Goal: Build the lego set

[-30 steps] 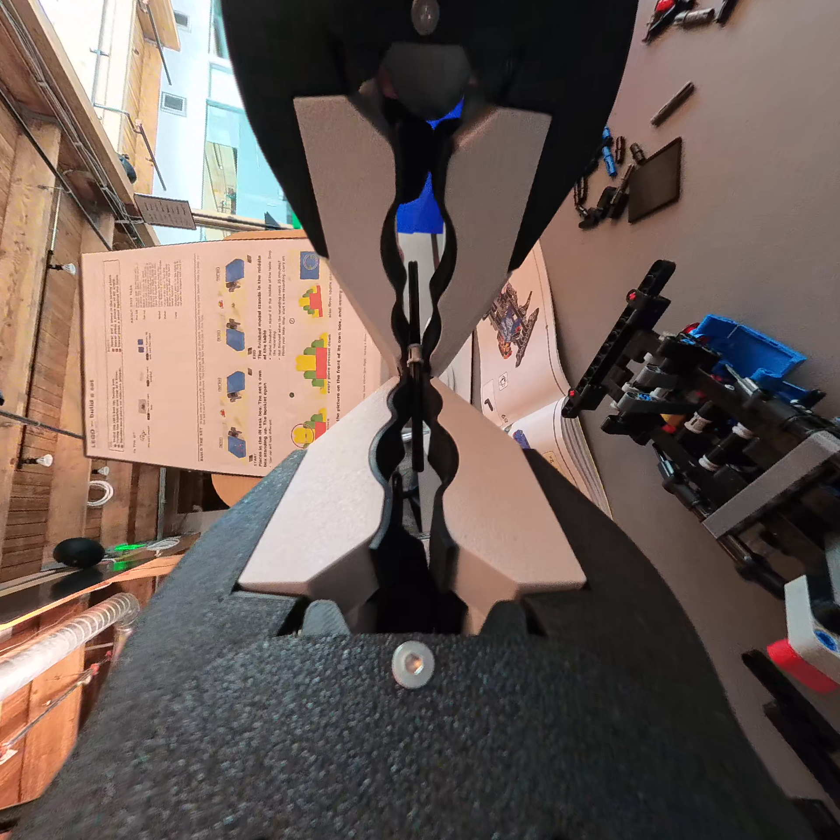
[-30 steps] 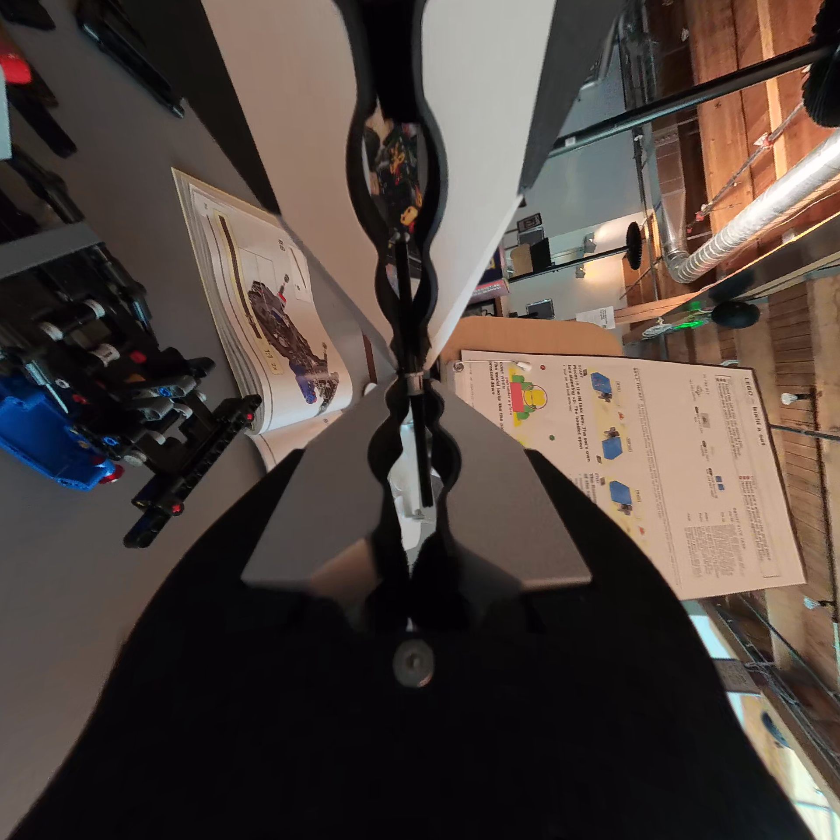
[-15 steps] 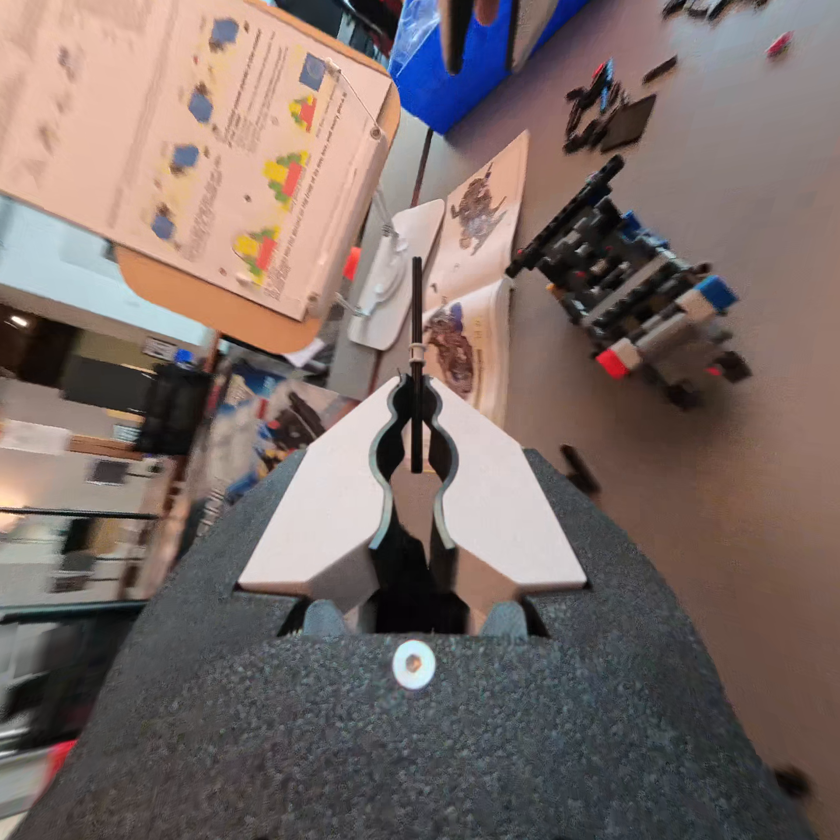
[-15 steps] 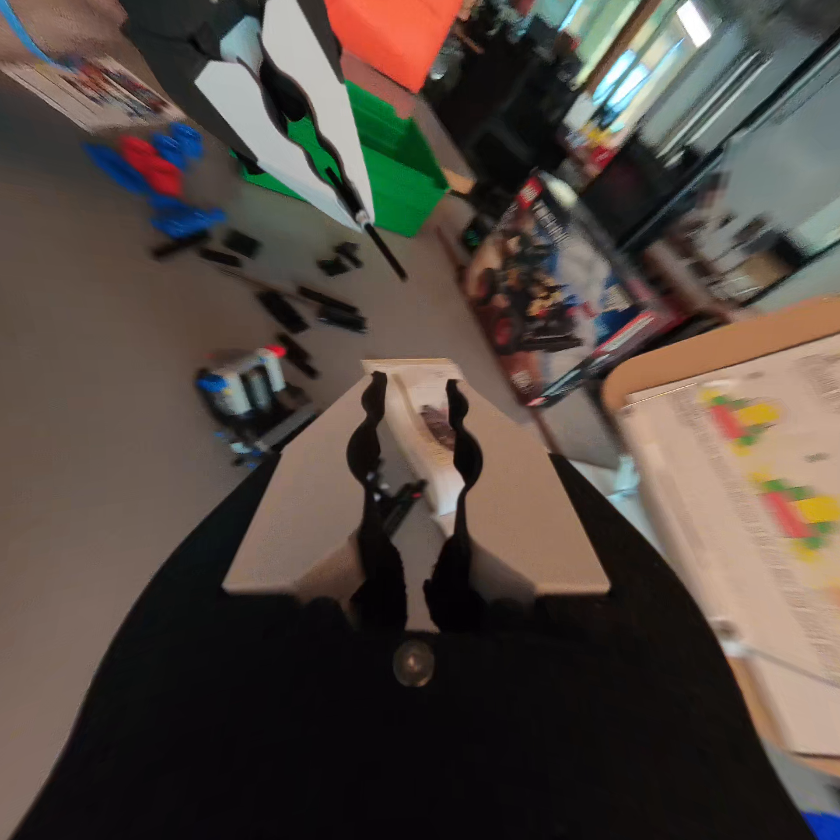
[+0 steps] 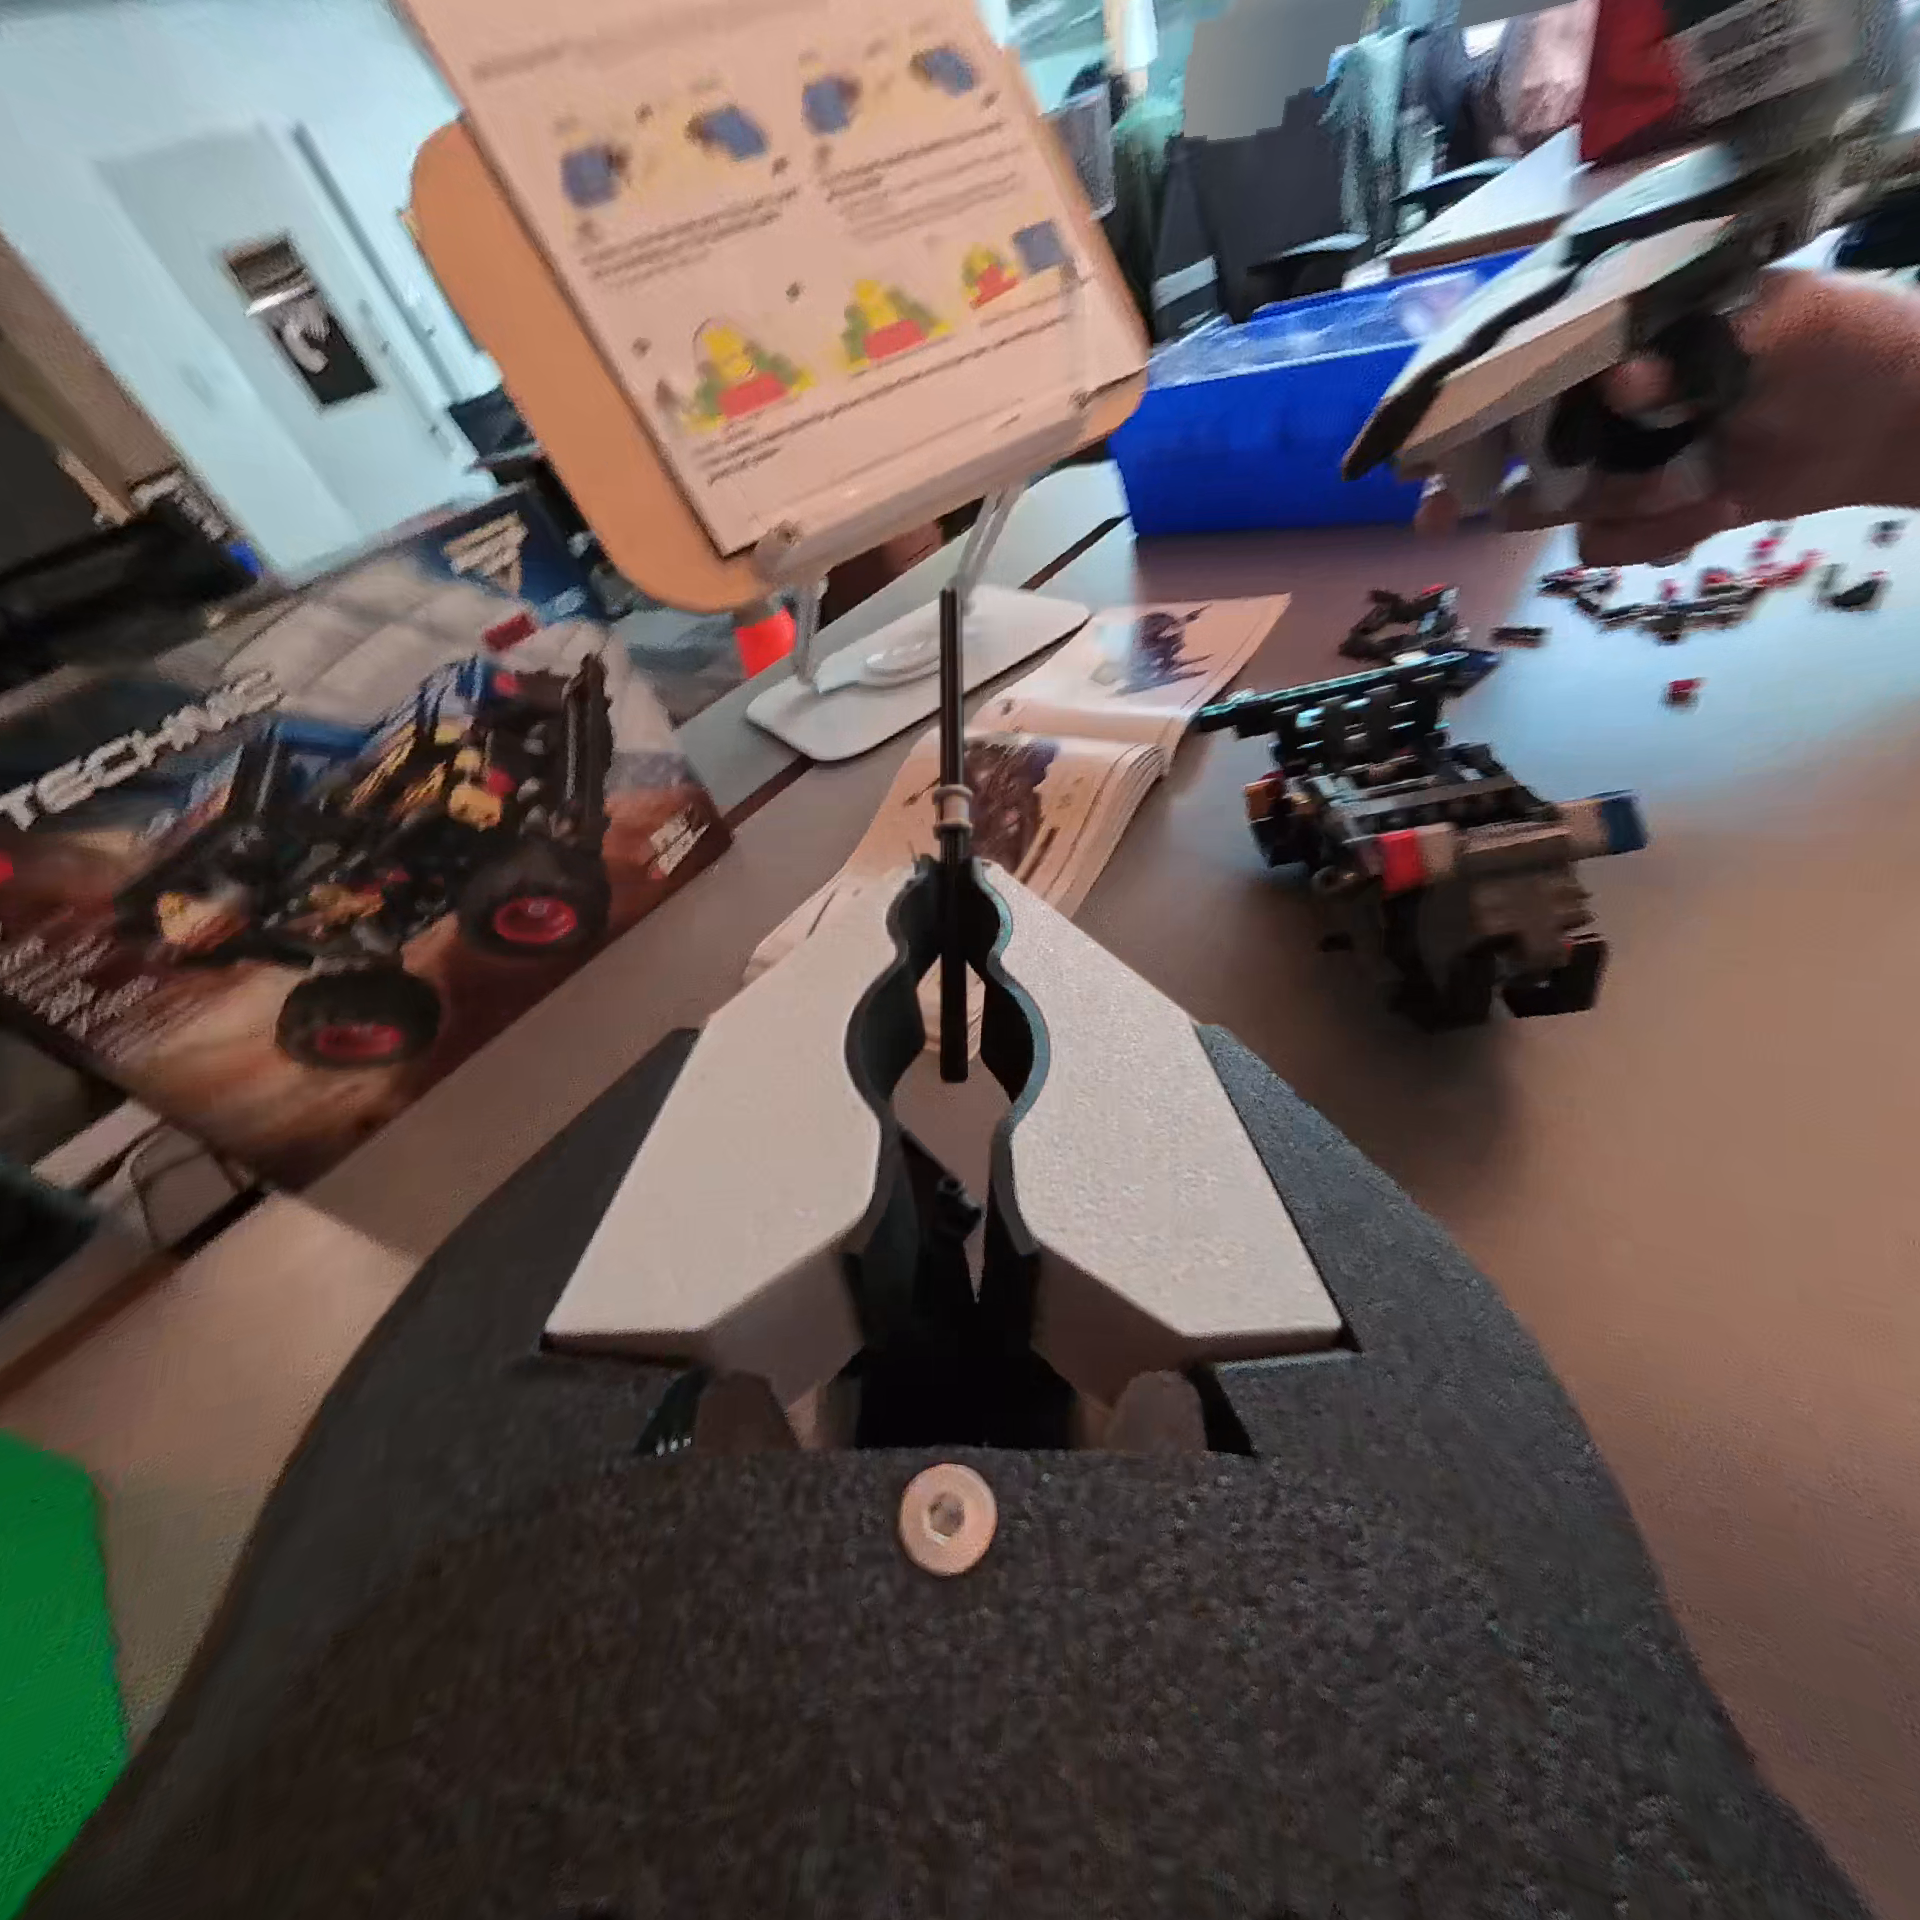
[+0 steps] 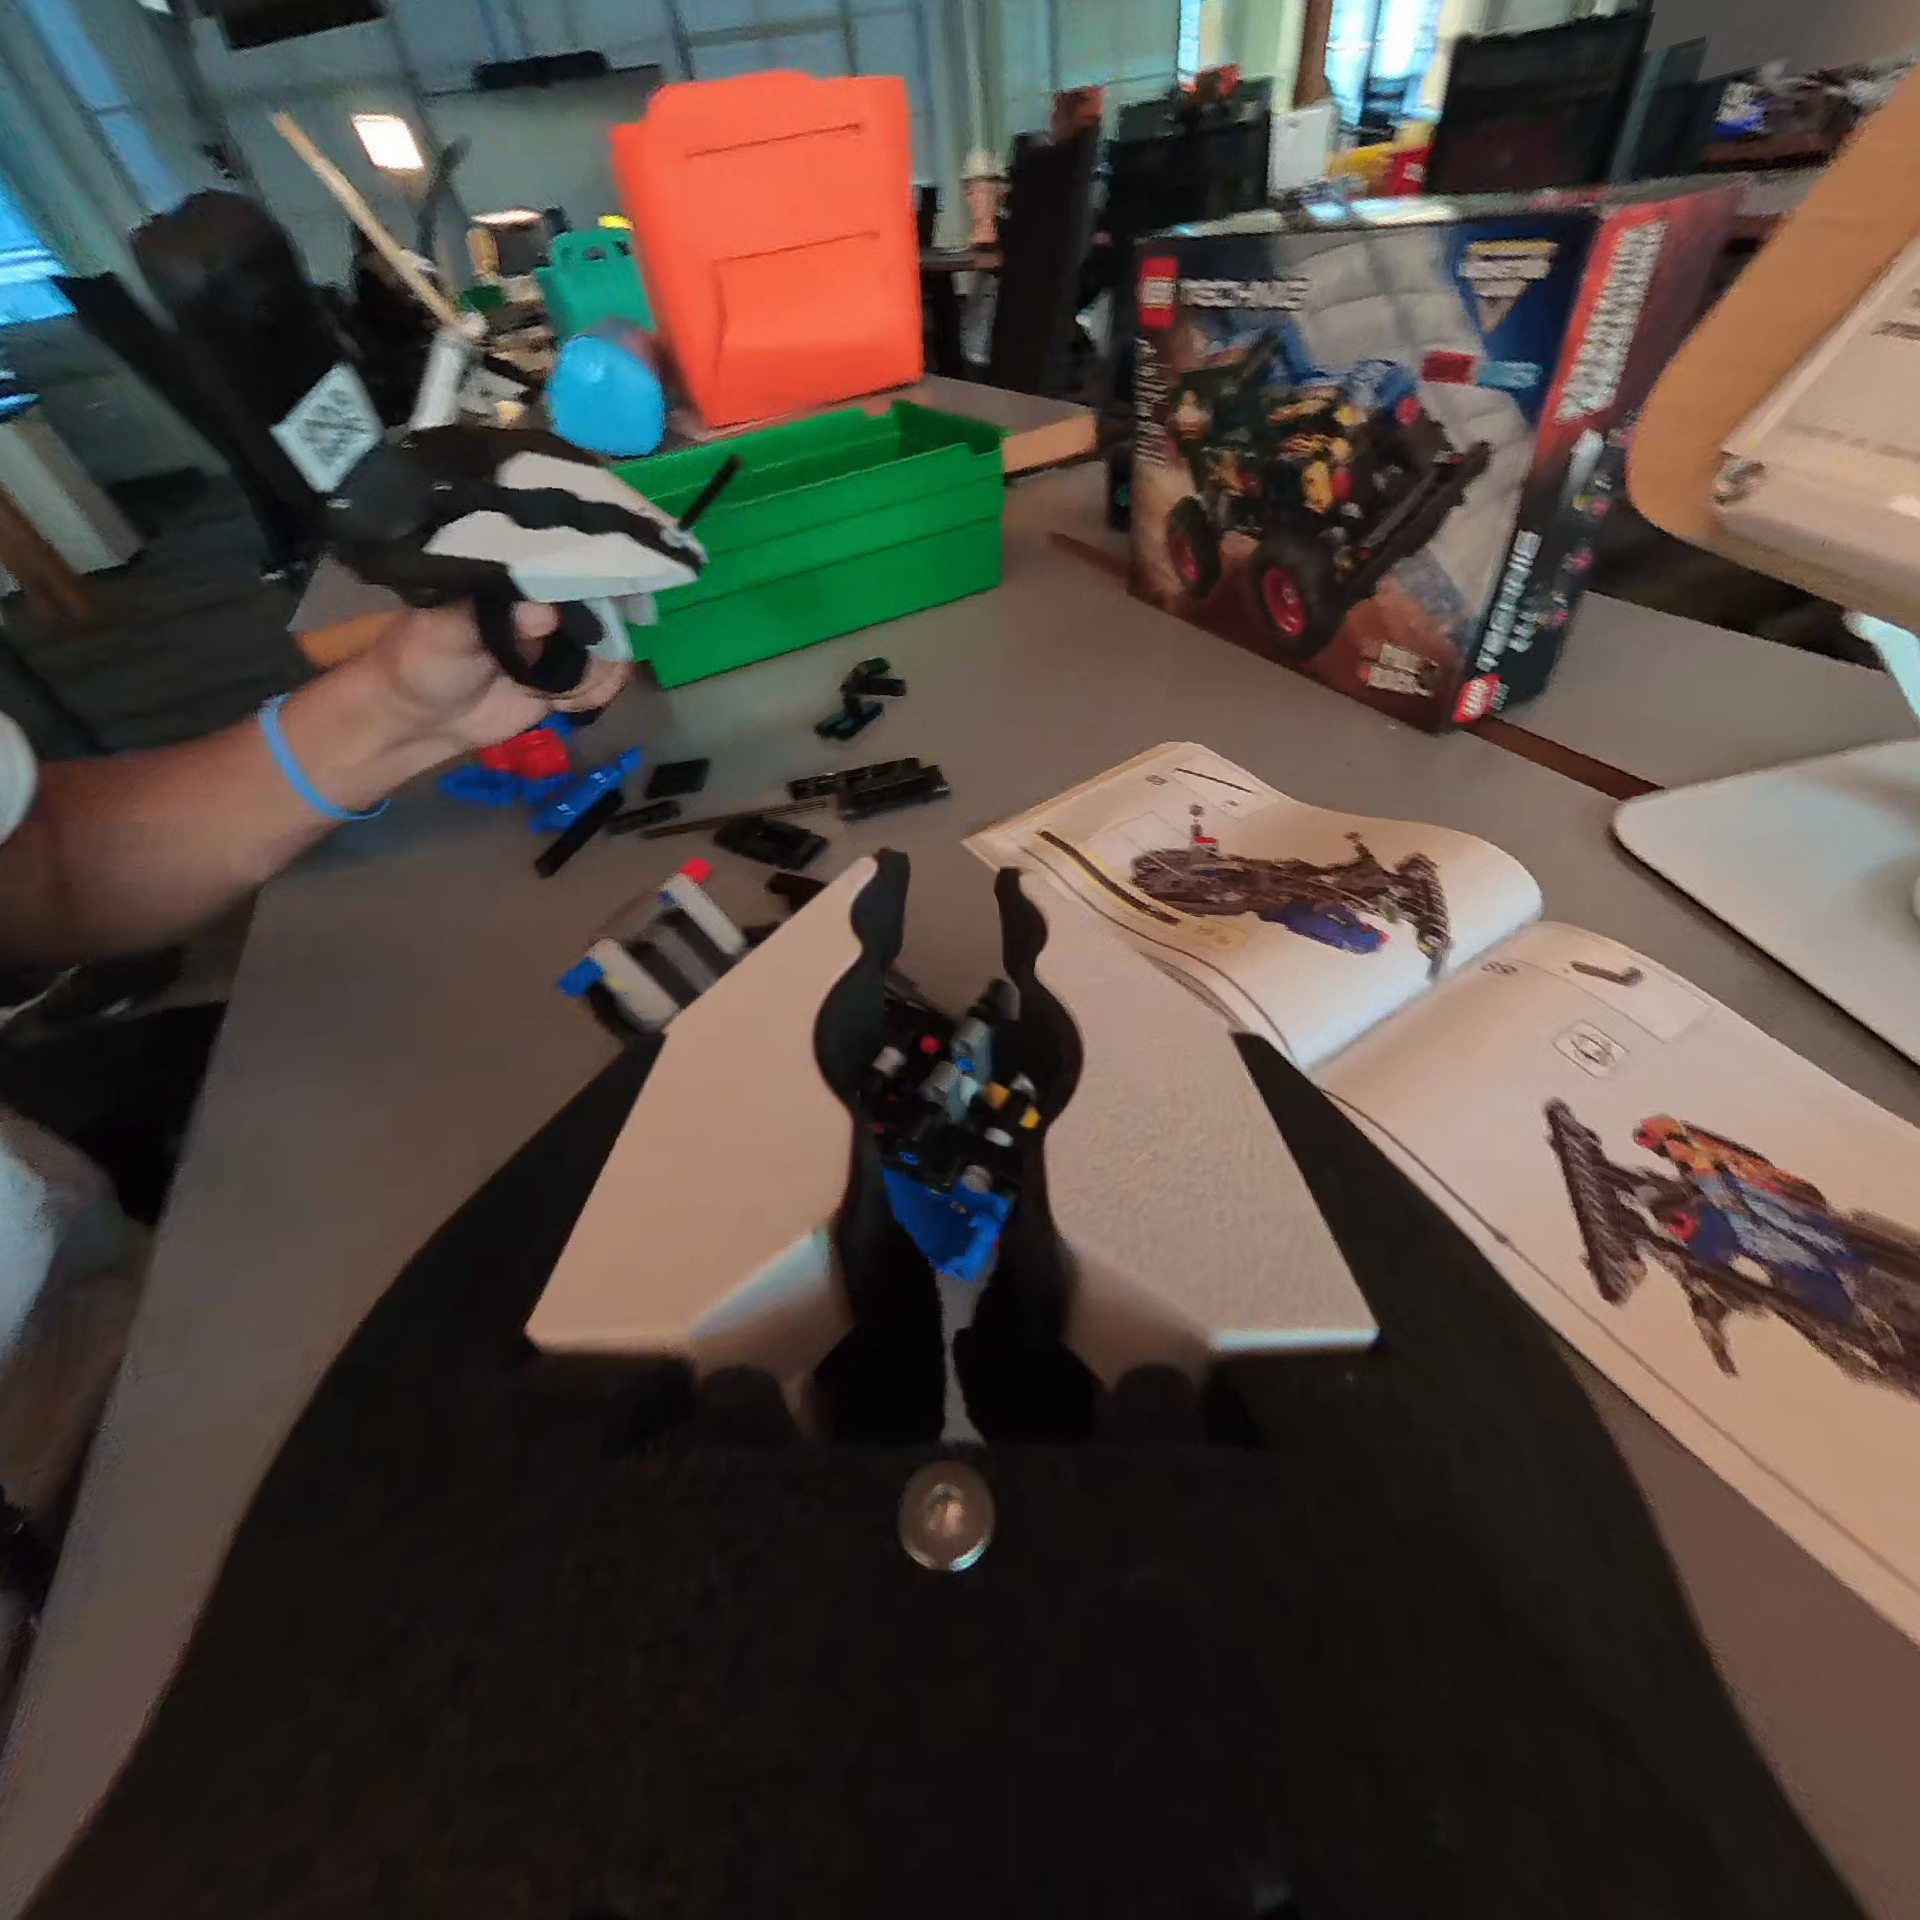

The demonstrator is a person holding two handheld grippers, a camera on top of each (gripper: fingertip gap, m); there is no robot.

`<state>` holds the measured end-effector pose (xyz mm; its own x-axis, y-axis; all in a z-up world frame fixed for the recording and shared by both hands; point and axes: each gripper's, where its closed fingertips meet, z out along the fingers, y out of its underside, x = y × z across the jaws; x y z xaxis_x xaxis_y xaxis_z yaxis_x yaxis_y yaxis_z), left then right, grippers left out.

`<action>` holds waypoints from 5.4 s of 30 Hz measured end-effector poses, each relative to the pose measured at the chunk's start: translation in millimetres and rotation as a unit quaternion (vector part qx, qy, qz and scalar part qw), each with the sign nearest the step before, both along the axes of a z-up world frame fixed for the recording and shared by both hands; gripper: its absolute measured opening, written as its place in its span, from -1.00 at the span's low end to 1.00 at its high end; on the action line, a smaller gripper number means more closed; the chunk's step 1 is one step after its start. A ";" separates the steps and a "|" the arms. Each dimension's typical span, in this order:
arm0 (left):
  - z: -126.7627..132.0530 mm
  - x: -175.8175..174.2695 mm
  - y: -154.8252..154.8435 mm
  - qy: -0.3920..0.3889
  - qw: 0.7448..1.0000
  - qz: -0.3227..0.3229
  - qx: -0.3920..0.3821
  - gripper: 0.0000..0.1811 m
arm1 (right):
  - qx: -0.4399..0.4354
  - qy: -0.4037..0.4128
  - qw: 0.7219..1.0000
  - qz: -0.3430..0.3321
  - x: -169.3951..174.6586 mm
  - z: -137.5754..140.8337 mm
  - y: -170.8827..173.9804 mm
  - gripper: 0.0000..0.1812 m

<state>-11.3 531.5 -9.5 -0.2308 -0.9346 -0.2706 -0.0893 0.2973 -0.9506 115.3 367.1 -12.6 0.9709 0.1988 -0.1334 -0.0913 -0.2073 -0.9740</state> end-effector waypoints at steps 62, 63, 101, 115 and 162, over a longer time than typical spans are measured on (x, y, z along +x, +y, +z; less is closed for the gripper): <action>46.2 -47.4 -171.5 -0.089 0.976 -0.071 -0.185 -0.99 | 0.147 0.245 0.957 0.042 -190.7 67.3 10.7 -0.76; 45.2 -49.5 -173.2 -0.093 0.980 -0.056 -0.168 -0.99 | 0.156 0.264 0.951 0.030 -192.1 66.9 8.1 -0.77; 21.3 -47.2 -190.8 -0.056 0.996 0.004 -0.073 -0.98 | 0.217 0.357 0.906 -0.057 -151.6 58.4 -16.9 -0.95; -11.8 -59.3 -203.0 0.031 0.981 -0.191 0.026 -0.97 | 0.071 0.080 0.993 0.038 -152.0 25.5 -50.7 -0.74; -30.1 16.1 -78.2 0.089 0.971 -0.137 -0.172 -0.75 | 0.076 -0.169 0.975 -0.124 -19.6 -0.3 -38.2 -0.94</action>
<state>4.9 453.3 -39.6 -0.4988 -0.8593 0.1136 -0.2230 0.0006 -0.9748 95.7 328.9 -12.8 0.9750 -0.0548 0.2153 0.2113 -0.0707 -0.9749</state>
